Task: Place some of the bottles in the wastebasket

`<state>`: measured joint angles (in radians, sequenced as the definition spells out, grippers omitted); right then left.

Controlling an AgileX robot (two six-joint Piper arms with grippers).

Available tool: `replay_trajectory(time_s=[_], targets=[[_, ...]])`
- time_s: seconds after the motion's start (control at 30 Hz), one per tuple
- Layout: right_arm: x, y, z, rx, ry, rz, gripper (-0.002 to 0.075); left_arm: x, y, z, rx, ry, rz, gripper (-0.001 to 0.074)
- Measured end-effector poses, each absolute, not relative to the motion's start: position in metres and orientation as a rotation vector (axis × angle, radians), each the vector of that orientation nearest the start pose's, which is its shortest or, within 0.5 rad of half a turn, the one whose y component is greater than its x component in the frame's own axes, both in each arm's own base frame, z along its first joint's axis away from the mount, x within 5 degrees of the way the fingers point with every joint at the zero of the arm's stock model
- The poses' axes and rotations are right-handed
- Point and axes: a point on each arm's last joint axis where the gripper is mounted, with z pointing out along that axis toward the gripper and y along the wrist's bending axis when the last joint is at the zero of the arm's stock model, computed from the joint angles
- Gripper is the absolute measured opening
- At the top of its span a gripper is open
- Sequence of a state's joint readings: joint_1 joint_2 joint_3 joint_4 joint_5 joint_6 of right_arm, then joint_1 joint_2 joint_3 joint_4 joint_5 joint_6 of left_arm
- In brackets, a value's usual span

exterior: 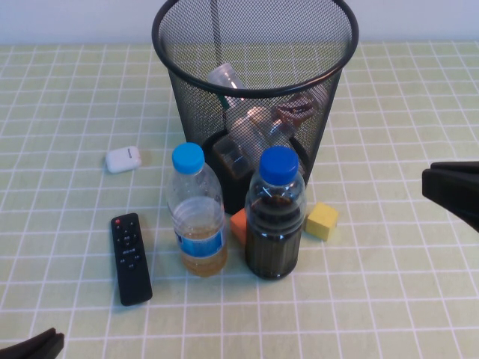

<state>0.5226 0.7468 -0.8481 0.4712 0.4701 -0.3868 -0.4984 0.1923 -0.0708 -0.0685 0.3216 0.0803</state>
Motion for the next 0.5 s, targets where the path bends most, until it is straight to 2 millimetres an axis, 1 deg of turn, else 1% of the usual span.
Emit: replay_trajectory(time_s=[0.27,0.3,0.43,0.5], targets=[[0.1188,0.0898,0.3907,-0.589,1.745,0.577,0.0000,0.0577,-0.0337,0.1965,0.507,1.874,-0.343,-0.0004],[0.1193,0.0892,0.3905,-0.596,1.742,0.558,0.0000,0.0577,-0.0337,0.1965,0.507,1.874,-0.343,-0.0004],[0.1228,0.0842,0.3888,-0.672,1.717,0.397,0.0000,0.0577,-0.0337,0.1965,0.507,1.874,-0.343,-0.0004],[0.1273,0.0843,0.3834,-0.686,1.719,0.353,0.0000,0.0577,-0.0337,0.1965,0.507,1.874,-0.343,-0.0004]])
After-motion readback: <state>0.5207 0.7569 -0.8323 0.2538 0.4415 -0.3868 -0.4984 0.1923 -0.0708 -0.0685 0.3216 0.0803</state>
